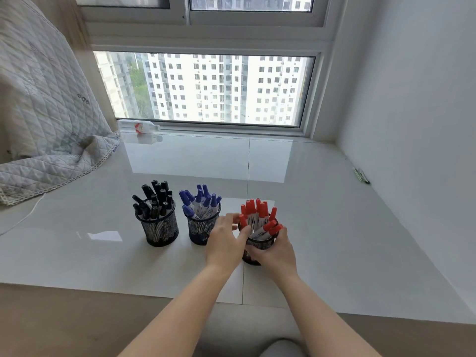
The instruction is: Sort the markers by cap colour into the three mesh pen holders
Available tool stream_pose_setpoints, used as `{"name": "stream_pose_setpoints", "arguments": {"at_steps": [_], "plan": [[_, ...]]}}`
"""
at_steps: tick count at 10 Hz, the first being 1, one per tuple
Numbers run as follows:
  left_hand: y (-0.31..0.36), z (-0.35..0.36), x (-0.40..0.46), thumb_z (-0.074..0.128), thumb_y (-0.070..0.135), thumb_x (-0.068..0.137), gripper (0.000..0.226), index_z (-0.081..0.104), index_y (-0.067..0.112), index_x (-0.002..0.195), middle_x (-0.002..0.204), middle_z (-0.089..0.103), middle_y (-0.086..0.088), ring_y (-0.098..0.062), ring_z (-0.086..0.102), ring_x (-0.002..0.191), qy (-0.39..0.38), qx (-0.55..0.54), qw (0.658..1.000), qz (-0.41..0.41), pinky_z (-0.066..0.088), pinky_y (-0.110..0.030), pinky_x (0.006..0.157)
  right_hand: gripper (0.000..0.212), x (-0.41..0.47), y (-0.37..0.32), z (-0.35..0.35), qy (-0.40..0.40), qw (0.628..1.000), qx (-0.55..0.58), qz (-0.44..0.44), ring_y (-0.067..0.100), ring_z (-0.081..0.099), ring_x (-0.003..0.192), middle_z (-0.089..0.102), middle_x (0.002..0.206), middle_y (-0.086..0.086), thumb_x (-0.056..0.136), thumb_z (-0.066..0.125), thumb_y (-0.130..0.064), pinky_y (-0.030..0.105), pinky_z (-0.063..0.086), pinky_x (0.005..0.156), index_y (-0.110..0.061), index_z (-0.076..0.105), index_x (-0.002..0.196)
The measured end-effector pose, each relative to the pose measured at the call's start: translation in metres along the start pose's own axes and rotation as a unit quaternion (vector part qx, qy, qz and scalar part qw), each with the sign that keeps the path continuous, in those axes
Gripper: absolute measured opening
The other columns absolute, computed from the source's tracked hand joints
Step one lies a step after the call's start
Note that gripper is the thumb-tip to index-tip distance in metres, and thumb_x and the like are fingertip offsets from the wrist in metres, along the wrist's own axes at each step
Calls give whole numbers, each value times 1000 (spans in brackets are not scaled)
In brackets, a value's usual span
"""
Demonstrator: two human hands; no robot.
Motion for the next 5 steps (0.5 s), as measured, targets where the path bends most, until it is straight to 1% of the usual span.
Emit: {"name": "stream_pose_setpoints", "arguments": {"at_steps": [1,2,3,4,5], "plan": [[-5,4,2,63,31,86,35,52,21,118,111,57,7,1,58,86,-21,-45,998,-31,50,-19,72,72,10,0,0,-4,1000,0,7,6,60,91,61,102,-13,52,80,-48,18,45,69,-31,42,111],[-10,10,5,57,33,89,38,49,20,124,111,60,5,6,54,81,-59,-67,993,-75,40,-7,59,74,19,-2,0,-9,1000,10,12,9,61,94,61,104,-12,54,81,-45,23,49,74,-29,41,114],[-11,15,8,52,33,92,38,48,21,127,110,58,8,5,52,82,-84,-96,987,-101,45,-10,60,75,27,-1,4,-15,1000,12,17,12,60,96,61,106,-10,55,81,-43,28,50,77,-28,39,115],[-12,18,10,51,31,91,36,50,22,127,117,58,7,-10,56,98,-96,-126,979,-130,52,-36,87,76,35,-1,5,-23,999,20,26,12,60,98,60,108,-10,56,81,-42,25,46,74,-27,38,117],[-15,18,12,50,29,92,39,48,22,130,122,56,6,-14,54,109,-103,-154,971,-151,46,-42,98,74,36,3,4,-18,999,40,25,11,57,102,57,118,-7,64,80,-33,24,45,78,-26,37,124]]}}
Point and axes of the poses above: each hand's wrist, its own x-axis towards the middle knuckle, its own z-axis out of the palm, y = z × x, the point moved 4 cm from there along x, towards the middle knuckle
